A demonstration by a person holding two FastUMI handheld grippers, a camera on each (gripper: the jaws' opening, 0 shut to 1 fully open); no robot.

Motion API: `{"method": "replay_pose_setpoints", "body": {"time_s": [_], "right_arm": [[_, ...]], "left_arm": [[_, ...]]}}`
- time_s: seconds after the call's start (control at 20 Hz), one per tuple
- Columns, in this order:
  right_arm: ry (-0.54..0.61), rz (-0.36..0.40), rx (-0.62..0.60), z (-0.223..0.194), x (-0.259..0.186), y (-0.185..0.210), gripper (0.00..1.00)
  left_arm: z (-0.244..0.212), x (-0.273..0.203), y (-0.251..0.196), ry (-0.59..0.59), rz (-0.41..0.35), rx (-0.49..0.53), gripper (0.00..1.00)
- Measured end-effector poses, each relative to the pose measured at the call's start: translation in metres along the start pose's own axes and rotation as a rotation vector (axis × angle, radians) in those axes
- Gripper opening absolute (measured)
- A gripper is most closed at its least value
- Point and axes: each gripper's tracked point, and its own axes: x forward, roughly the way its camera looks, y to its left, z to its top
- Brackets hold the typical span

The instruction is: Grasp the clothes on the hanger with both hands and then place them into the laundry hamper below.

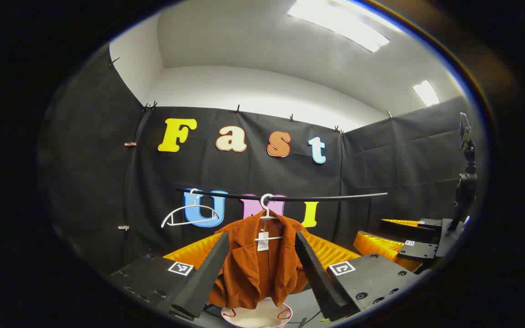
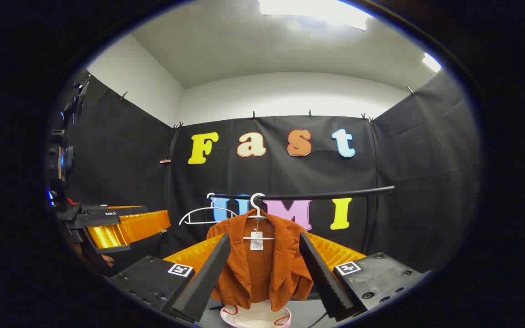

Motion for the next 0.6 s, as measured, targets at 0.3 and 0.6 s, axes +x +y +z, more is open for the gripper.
{"method": "replay_pose_setpoints", "body": {"time_s": [0.3,0.6], "right_arm": [[0.009,0.019,-0.012,-0.0055,0.0044,-0.0002,0.99],[-0.002,0.025,-0.017,-0.0028,0.0062,-0.0014,0.97]], "left_arm": [[0.0002,0.0026,0.0012,0.004,0.014,-0.007,0.90],[0.0041,0.0059,-0.0009,0.002,0.006,-0.014,0.92]]}}
